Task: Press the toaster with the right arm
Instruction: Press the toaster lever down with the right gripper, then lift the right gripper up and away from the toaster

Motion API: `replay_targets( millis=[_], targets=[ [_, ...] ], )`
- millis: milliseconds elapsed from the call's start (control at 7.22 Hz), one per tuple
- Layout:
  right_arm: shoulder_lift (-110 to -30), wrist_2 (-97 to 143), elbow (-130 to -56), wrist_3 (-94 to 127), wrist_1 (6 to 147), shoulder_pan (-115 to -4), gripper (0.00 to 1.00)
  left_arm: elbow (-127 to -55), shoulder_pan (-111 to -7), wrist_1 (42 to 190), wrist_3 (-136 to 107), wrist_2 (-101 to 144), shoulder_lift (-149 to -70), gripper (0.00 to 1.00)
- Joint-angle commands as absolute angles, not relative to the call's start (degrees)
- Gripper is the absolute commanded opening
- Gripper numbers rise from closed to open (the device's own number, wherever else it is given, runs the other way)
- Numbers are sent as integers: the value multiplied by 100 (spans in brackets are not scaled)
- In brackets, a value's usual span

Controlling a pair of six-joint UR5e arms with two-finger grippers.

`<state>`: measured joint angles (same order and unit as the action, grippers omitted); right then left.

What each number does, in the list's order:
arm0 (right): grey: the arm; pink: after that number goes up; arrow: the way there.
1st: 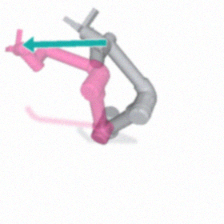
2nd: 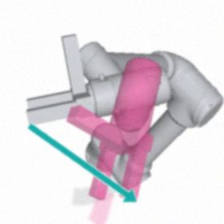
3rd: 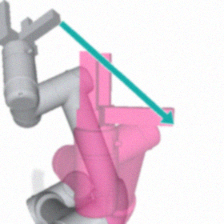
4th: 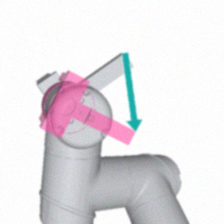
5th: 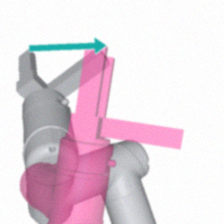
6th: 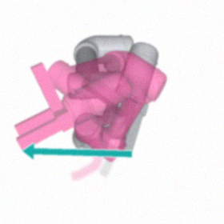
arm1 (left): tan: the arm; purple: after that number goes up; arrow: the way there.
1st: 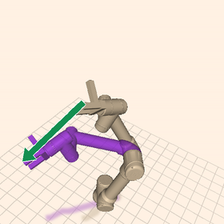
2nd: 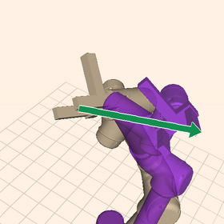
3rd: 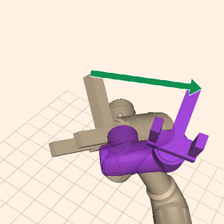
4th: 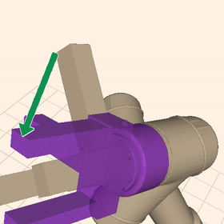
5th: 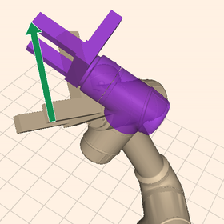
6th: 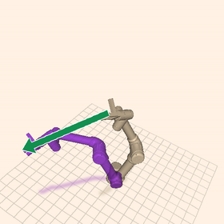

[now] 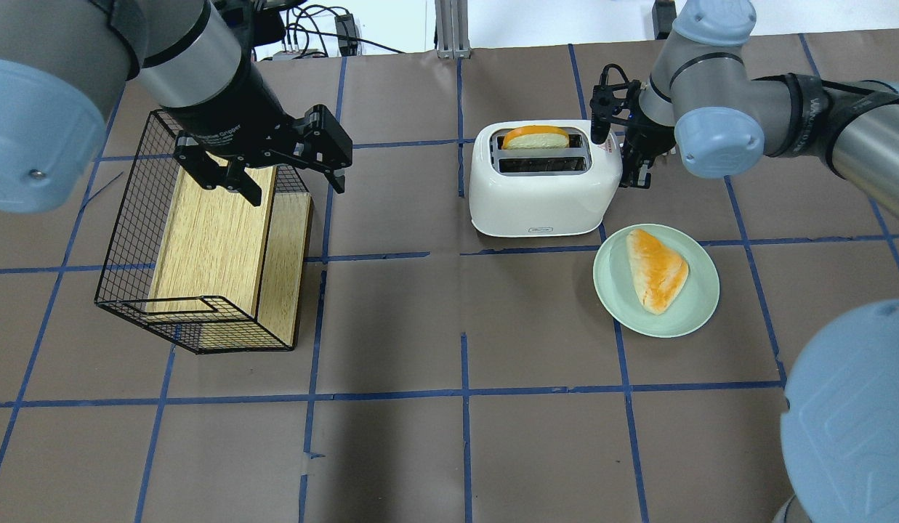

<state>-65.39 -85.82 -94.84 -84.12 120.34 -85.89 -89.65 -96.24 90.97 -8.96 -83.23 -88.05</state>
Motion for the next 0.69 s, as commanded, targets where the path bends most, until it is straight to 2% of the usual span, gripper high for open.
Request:
replay_targets(
  millis=[0, 138, 277, 554],
  targets=[
    [-6827, -8604, -9317, -7914, 11989, -8604, 40, -8965, -9624, 9097, -896, -8323, -8807, 100],
    [-7142, -8604, -9282, -6918, 11919, -8674, 92, -8965, -9624, 9097, -896, -8323, -8798, 100],
    [-7415, -8570, -9264, -6482, 11483, -8692, 100, -8965, -9624, 9097, -896, -8323, -8807, 100],
    [-7864, -8657, -9307, -5612, 10842, -8692, 100, -8965, -9624, 9097, -896, -8323, -8798, 100]
  ],
)
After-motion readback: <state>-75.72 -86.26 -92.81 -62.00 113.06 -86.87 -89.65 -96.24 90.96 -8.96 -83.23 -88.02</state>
